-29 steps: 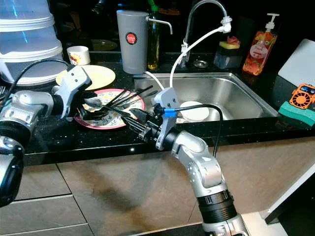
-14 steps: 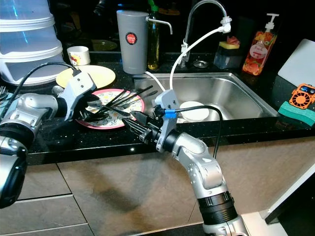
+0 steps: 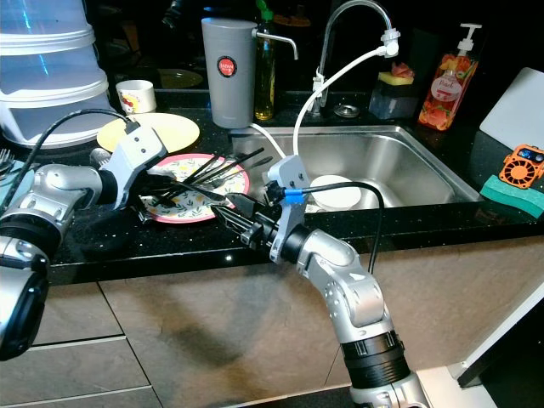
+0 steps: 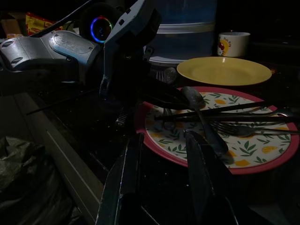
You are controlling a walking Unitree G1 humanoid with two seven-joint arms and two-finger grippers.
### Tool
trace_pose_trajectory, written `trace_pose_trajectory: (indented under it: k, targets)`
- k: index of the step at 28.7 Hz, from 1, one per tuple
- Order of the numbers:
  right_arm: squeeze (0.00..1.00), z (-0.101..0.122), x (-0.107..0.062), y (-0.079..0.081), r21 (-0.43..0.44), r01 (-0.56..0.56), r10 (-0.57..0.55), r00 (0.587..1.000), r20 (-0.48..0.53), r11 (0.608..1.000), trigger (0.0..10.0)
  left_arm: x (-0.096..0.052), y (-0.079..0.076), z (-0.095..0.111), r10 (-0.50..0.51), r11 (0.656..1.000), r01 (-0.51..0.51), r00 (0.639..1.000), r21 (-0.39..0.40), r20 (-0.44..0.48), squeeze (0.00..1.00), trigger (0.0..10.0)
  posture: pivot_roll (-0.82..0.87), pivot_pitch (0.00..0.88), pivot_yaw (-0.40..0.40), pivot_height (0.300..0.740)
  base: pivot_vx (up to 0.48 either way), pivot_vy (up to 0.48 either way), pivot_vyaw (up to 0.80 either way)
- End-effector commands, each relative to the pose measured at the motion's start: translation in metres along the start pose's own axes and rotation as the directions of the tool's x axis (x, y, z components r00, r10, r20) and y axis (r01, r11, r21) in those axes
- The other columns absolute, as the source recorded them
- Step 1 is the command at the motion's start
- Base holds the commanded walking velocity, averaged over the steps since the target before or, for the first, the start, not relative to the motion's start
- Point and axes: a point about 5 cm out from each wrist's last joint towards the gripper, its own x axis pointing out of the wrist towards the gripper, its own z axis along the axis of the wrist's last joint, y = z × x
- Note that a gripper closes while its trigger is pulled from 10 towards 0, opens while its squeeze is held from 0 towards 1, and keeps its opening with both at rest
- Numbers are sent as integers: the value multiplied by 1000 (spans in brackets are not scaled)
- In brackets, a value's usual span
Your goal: Kitchen organization
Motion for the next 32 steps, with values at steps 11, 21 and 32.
trace_pose_trajectory:
  k: [11,21,32]
  targets:
    - [0,7,-2,-2,12,8,-8,1000,16,1000,10000,-13,31,37,210,975,-191,959,-116,190,0,0,-1,30,-49,740,0,0,0]
    - [0,6,1,-2,18,2,-2,1000,16,1000,10000,-12,34,21,367,929,-363,929,-77,47,0,10000,9,28,-56,740,0,0,0]
    - [0,5,0,-1,20,15,-15,1000,16,1000,10000,-3,26,15,345,936,-343,939,-84,11,1000,10000,11,29,-43,740,0,0,0]
